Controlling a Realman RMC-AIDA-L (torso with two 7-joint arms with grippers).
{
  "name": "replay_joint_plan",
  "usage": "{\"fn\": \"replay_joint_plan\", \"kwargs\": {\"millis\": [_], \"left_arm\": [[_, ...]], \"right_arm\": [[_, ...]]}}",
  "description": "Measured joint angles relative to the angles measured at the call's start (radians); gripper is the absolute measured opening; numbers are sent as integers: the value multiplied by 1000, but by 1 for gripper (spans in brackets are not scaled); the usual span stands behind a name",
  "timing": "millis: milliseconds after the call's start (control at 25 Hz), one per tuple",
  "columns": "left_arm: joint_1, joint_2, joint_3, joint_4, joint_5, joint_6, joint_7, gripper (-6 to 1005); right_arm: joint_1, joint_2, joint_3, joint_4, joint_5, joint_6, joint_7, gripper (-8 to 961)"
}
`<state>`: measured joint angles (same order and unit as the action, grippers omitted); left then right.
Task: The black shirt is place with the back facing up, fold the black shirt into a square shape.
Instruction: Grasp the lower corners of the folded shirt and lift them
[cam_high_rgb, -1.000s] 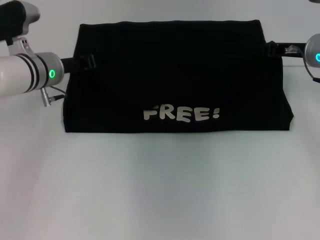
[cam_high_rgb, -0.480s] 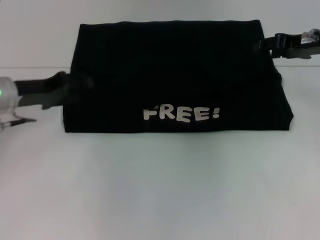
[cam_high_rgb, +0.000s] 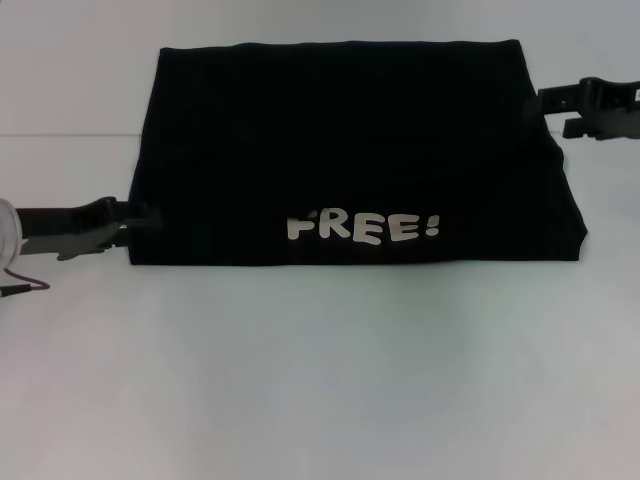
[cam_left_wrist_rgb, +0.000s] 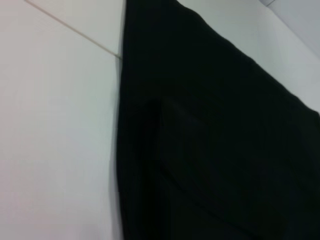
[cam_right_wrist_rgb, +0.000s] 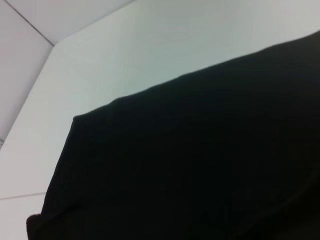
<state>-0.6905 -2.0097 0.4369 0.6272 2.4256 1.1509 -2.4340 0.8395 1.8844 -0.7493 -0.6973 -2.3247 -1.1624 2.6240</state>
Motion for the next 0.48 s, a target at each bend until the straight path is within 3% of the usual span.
{"fn": "replay_joint_plan", "kwargs": {"millis": [320, 480], "left_arm": [[-6, -9, 48, -33, 2, -115, 10, 525], [-9, -23, 117, -40, 2, -198, 11, 529]], "right_arm": [[-21, -10, 16, -5, -2, -21, -2, 806], [-22, -18, 17, -15, -2, -35, -2, 806]]}}
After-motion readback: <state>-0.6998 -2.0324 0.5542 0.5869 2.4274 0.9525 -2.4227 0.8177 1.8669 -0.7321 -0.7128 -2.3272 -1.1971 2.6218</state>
